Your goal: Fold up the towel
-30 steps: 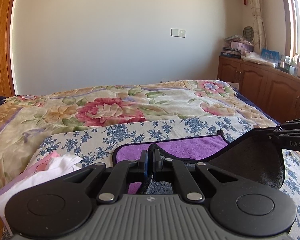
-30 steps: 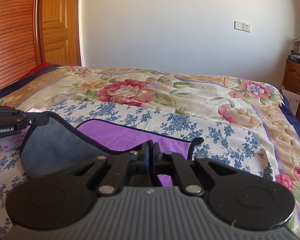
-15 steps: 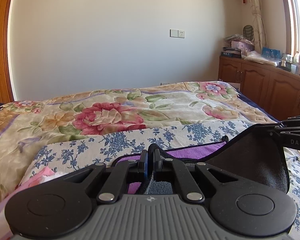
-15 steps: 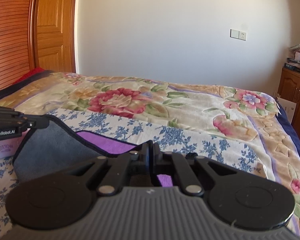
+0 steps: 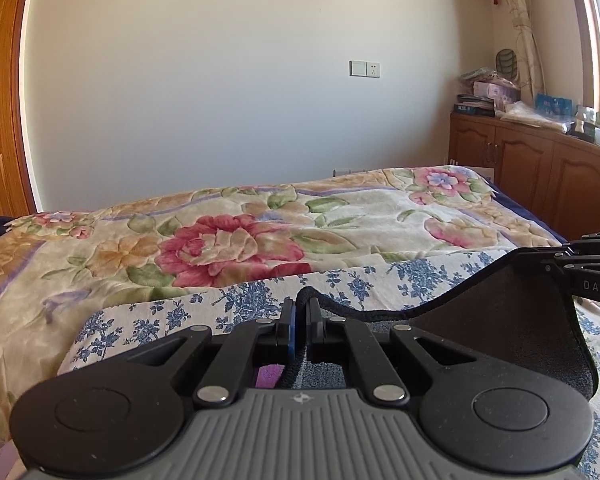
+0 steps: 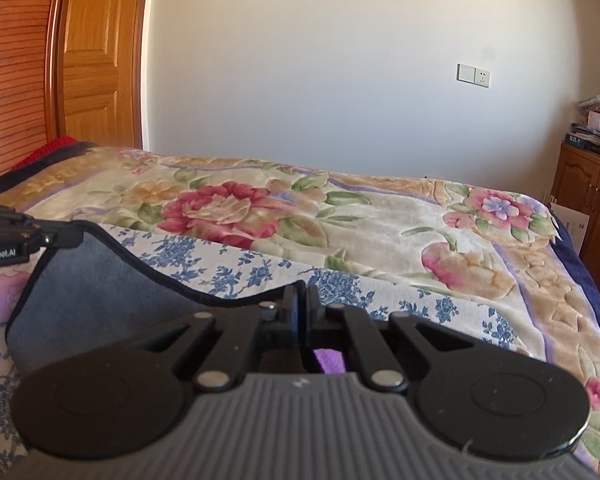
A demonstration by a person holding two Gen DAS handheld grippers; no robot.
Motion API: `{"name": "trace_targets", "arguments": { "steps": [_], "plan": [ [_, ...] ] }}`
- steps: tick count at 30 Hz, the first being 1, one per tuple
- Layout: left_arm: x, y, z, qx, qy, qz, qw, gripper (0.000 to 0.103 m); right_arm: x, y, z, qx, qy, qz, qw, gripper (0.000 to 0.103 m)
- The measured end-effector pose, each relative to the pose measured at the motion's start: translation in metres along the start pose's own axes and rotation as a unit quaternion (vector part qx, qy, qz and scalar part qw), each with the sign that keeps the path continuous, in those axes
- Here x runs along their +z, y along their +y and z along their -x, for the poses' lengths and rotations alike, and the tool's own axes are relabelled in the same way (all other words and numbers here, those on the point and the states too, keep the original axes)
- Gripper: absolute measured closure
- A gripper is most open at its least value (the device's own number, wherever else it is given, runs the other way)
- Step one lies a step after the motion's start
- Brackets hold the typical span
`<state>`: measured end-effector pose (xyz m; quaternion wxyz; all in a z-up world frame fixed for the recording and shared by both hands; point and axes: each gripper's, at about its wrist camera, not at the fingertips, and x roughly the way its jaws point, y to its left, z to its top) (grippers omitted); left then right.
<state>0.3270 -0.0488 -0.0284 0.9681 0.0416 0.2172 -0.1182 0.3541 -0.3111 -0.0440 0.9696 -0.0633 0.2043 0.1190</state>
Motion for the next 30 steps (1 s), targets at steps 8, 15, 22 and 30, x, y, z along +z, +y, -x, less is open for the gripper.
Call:
{"name": "trace_targets", "arguments": {
  "steps": [8, 15, 22, 30],
  "plan": [
    [0.005, 0.005, -0.009, 0.002, -0.002, 0.003, 1.0, 0.097, 0.003, -0.003, -0.007, -0.001, -0.003, -0.001, 1.0, 0.099],
    [0.006, 0.004, -0.013, 0.003, -0.002, -0.002, 1.0, 0.097, 0.006, -0.001, -0.013, -0.003, 0.0, 0.02, 1.0, 0.099],
    [0.002, 0.006, -0.024, 0.014, 0.008, -0.002, 0.9999, 0.097, 0.008, -0.001, -0.027, -0.004, 0.016, 0.035, 0.999, 0.099],
    [-0.005, 0.01, -0.043, 0.026, 0.02, 0.005, 0.9995, 0.097, 0.002, 0.0, -0.044, -0.007, 0.03, 0.057, 0.998, 0.099]
  ]
}}
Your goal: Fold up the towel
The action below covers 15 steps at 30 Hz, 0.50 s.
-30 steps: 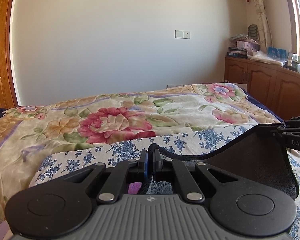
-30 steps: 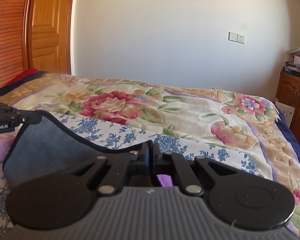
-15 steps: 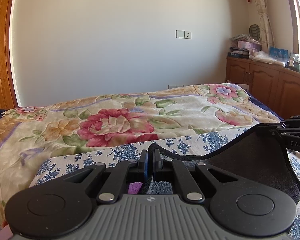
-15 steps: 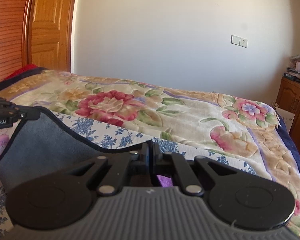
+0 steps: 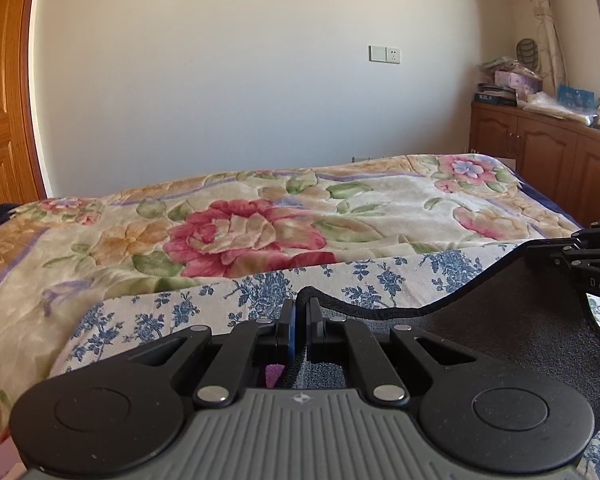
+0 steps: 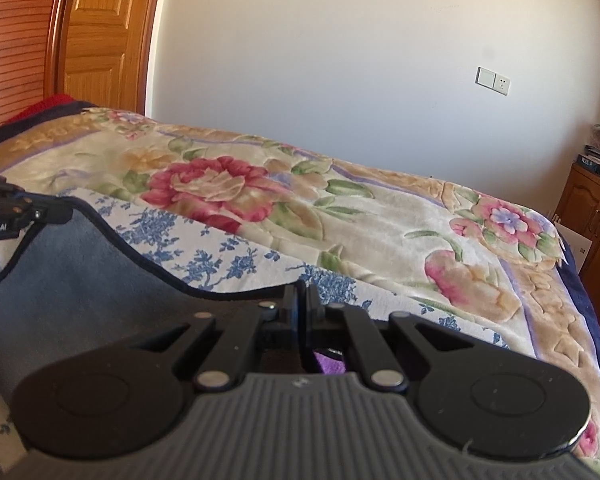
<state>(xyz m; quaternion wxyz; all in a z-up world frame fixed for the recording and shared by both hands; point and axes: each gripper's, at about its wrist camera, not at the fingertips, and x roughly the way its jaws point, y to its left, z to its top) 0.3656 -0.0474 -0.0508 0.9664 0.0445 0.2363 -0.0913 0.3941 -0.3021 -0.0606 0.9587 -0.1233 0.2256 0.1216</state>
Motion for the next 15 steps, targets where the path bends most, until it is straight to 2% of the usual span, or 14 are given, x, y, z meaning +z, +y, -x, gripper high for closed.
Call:
{"name": "trace_targets", "arguments": {
  "steps": [9, 15],
  "plan": [
    [-0.01, 0.005, -0.021, 0.006, 0.015, -0.007, 0.9998, 0.097, -0.015, -0.008, -0.019, -0.001, 0.018, -0.012, 1.0, 0.099],
    [-0.014, 0.01, -0.024, 0.007, 0.015, 0.0, 0.9999, 0.097, -0.02, -0.008, -0.018, -0.003, 0.011, -0.011, 1.0, 0.099]
  ]
}}
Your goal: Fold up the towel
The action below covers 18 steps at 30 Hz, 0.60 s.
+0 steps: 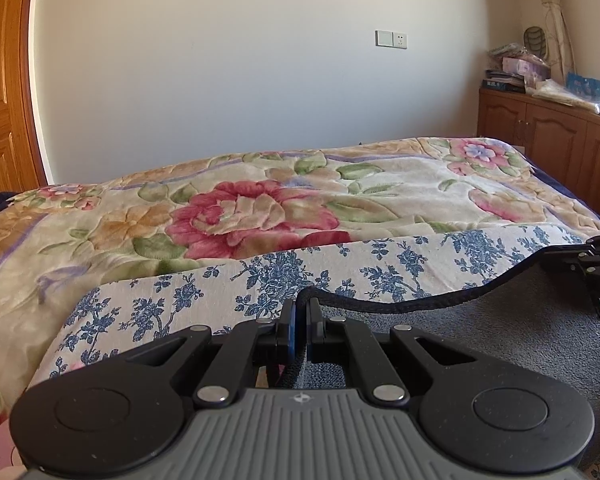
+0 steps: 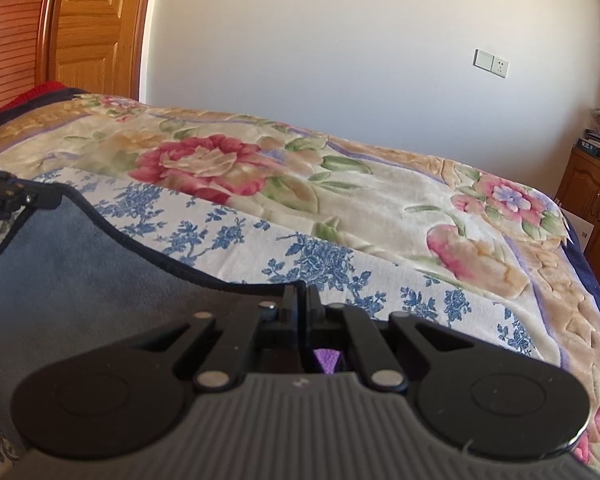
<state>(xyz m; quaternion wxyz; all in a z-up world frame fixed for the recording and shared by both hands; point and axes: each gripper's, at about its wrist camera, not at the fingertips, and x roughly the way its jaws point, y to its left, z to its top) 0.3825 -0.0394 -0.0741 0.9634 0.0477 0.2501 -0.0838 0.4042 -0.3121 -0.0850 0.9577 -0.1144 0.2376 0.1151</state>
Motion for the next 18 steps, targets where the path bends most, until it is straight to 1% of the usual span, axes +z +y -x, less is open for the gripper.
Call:
{"name": "trace_targets", "arguments": {
  "steps": [3, 10, 14, 16, 17, 18],
  "plan": [
    [-0.001, 0.0, -0.002, 0.001, 0.0, -0.002, 1.0, 0.097, 0.0, -0.001, -0.002, 0.0, 0.001, 0.0, 1.0, 0.099],
    [-0.005, -0.004, -0.011, 0.004, 0.019, -0.02, 0.9996, 0.097, -0.007, -0.002, -0.012, 0.003, 0.03, 0.002, 1.0, 0.099],
    [-0.007, -0.005, -0.013, 0.007, 0.023, -0.018, 0.9996, 0.094, -0.008, -0.006, -0.014, 0.005, 0.043, -0.012, 0.999, 0.098],
    [-0.007, -0.005, -0.013, 0.001, 0.025, -0.014, 0.9996, 0.085, -0.009, -0.006, -0.013, 0.003, 0.044, -0.015, 0.999, 0.088],
    [-0.007, -0.005, -0.013, 0.0, 0.024, -0.013, 0.9996, 0.071, -0.009, -0.006, -0.012, 0.004, 0.044, -0.016, 0.999, 0.082],
    [-0.008, -0.006, -0.011, 0.001, 0.021, -0.013, 0.9997, 0.056, -0.009, -0.006, -0.011, 0.006, 0.044, -0.017, 0.999, 0.067]
  ]
}}
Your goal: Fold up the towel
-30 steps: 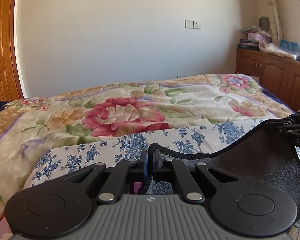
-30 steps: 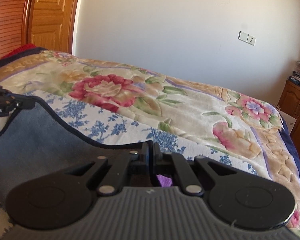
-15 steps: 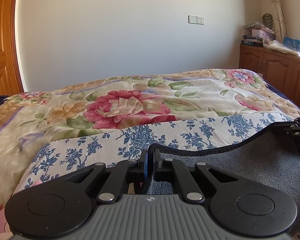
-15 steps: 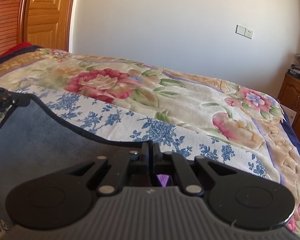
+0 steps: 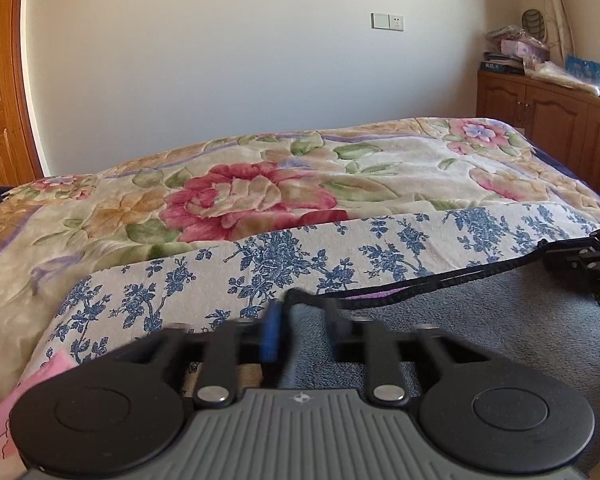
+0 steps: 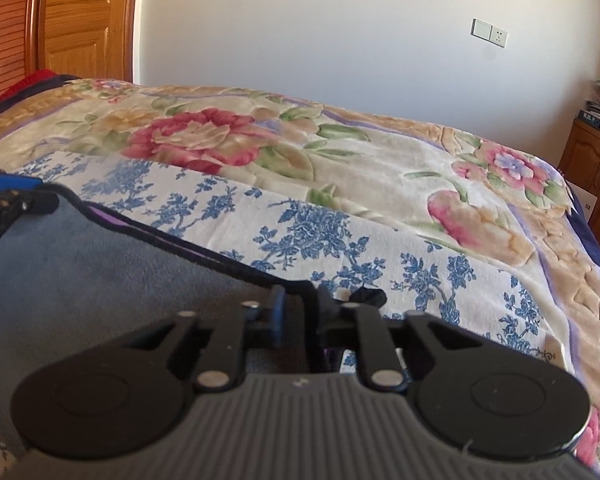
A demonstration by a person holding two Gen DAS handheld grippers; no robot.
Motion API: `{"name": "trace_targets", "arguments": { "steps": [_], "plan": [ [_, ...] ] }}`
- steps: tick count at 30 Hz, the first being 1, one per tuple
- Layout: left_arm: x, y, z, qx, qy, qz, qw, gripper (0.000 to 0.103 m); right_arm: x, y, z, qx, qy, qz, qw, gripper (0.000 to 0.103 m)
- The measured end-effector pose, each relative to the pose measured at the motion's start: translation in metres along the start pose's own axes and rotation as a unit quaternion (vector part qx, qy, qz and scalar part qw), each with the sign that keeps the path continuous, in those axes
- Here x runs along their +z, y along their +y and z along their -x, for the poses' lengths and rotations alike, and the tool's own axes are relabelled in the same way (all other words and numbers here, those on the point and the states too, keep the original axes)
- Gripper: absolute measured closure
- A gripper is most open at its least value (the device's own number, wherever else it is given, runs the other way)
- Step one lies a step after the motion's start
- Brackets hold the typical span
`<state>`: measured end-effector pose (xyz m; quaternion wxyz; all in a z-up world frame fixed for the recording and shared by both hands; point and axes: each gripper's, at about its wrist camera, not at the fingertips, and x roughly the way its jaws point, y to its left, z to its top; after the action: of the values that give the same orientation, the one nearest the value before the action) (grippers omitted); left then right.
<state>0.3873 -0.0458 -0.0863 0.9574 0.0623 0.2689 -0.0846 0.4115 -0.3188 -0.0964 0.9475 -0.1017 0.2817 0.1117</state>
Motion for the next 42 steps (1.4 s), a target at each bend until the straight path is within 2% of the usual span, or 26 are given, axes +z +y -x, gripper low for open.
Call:
{"name": "trace_targets", "arguments": {
  "steps": [2, 4, 6, 9, 13, 17, 27, 42],
  "plan": [
    [0.0, -0.001, 0.005, 0.002, -0.008, 0.0, 1.0, 0.052, 0.0, 0.0, 0.005, 0.007, -0.008, 0.002, 1.0, 0.053],
    [0.002, -0.002, 0.008, 0.0, -0.007, 0.001, 1.0, 0.049, 0.001, -0.001, 0.01, 0.005, -0.011, 0.0, 1.0, 0.052],
    [0.004, -0.003, 0.015, 0.002, -0.012, 0.003, 0.9999, 0.037, 0.003, -0.001, 0.017, 0.006, -0.011, -0.003, 1.0, 0.052],
    [0.011, -0.004, 0.027, 0.008, -0.023, 0.001, 0.9997, 0.027, 0.006, 0.0, 0.03, 0.008, -0.015, -0.006, 1.0, 0.052],
    [0.022, -0.009, 0.047, 0.007, -0.031, -0.01, 0.9994, 0.023, 0.011, 0.0, 0.053, 0.011, -0.023, -0.017, 1.0, 0.052],
    [0.034, -0.015, 0.072, 0.006, -0.043, -0.014, 0.999, 0.015, 0.015, -0.001, 0.077, 0.01, -0.031, -0.027, 0.999, 0.05],
    [0.052, -0.033, 0.134, 0.001, -0.056, -0.027, 0.9981, 0.008, 0.021, 0.005, 0.129, 0.012, -0.044, -0.042, 0.998, 0.049],
    [0.051, -0.039, 0.207, 0.003, -0.067, -0.027, 0.9974, 0.007, 0.023, 0.027, 0.19, 0.022, -0.062, -0.043, 0.997, 0.049]
  ]
}}
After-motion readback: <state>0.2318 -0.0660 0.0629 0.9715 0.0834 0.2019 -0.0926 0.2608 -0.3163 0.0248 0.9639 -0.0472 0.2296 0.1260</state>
